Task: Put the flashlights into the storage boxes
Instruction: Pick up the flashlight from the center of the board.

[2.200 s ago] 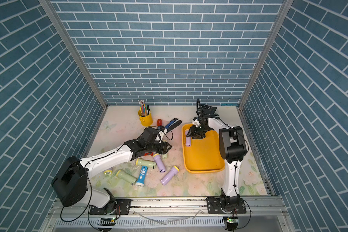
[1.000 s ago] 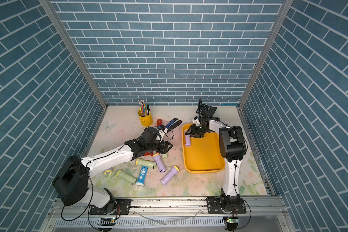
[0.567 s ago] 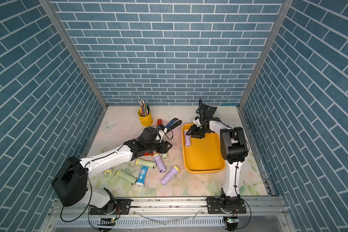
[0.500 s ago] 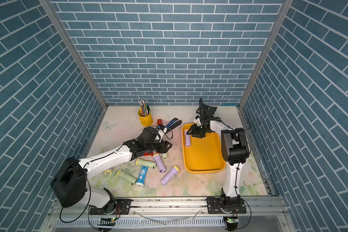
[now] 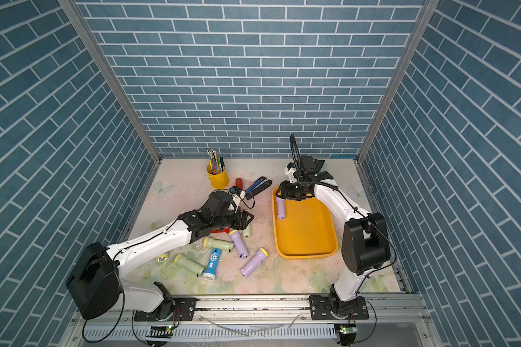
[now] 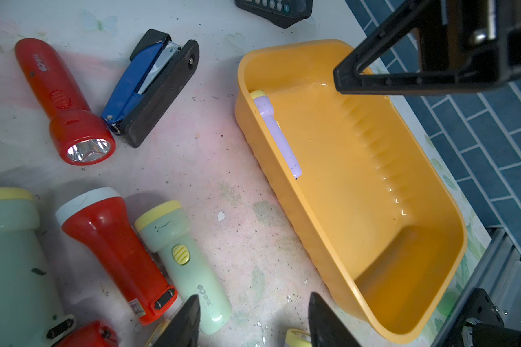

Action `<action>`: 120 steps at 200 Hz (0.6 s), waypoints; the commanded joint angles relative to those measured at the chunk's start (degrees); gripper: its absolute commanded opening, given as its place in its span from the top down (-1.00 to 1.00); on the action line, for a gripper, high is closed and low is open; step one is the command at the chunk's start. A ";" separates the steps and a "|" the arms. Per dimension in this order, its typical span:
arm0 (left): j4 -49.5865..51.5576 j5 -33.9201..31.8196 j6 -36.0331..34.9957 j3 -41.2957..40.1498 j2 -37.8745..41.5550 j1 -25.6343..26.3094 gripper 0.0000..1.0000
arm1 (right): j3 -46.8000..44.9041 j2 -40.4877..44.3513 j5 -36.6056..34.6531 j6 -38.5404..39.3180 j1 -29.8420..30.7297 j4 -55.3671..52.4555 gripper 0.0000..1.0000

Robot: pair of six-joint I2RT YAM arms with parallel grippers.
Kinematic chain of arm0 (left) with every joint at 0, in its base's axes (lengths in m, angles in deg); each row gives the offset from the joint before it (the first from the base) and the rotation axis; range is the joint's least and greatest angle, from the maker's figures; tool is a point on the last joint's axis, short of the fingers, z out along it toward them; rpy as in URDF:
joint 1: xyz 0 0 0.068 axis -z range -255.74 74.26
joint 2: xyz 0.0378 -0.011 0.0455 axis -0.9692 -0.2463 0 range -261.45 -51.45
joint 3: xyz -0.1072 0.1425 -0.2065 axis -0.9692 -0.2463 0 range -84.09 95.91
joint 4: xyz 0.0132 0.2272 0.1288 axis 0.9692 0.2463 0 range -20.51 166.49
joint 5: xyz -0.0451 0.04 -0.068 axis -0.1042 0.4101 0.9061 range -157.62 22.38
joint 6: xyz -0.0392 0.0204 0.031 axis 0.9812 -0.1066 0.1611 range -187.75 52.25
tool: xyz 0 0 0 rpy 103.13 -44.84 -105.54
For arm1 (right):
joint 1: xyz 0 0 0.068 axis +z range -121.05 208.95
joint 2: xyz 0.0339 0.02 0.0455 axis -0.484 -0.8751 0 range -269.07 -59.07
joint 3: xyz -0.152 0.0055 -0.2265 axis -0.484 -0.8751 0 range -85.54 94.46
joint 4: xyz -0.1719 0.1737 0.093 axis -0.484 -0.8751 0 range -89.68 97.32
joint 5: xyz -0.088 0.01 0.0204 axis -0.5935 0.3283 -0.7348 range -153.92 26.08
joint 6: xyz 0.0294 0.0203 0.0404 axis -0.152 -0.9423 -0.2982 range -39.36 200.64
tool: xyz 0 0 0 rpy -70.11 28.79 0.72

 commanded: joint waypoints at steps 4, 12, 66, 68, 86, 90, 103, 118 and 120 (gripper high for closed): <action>3.27 -3.35 0.25 -0.76 2.44 0.12 -0.16 | -1.95 3.20 -4.99 -2.37 3.78 -4.45 -0.01; 4.54 -4.45 0.20 -0.61 2.91 0.18 -0.16 | -2.39 3.96 -5.26 -2.91 5.04 -4.59 -0.01; 12.87 -10.73 1.82 -1.12 7.00 -1.04 -0.17 | -4.46 6.85 -8.05 -8.18 12.64 -3.96 -0.02; 13.02 -10.85 1.81 -1.23 7.15 -1.14 -0.17 | -4.29 6.68 -8.09 -8.18 12.84 -4.13 -0.02; 14.28 -12.61 1.49 -2.59 9.56 -2.75 -0.18 | -2.49 4.48 -9.13 -8.42 15.26 -5.58 -0.02; 14.46 -12.64 1.53 -2.94 10.14 -3.29 -0.19 | -2.02 3.78 -9.22 -8.44 15.64 -5.86 -0.02; 14.46 -12.39 1.56 -4.42 12.18 -5.26 -0.20 | -0.31 1.26 -10.12 -8.61 17.21 -6.88 -0.02; 14.65 -11.78 1.36 -5.99 14.23 -7.53 -0.20 | 1.72 -2.00 -10.65 -8.64 19.11 -7.80 -0.02; 14.65 -11.70 1.30 -6.19 14.47 -7.81 -0.20 | 1.98 -2.36 -10.65 -8.62 19.42 -7.88 -0.02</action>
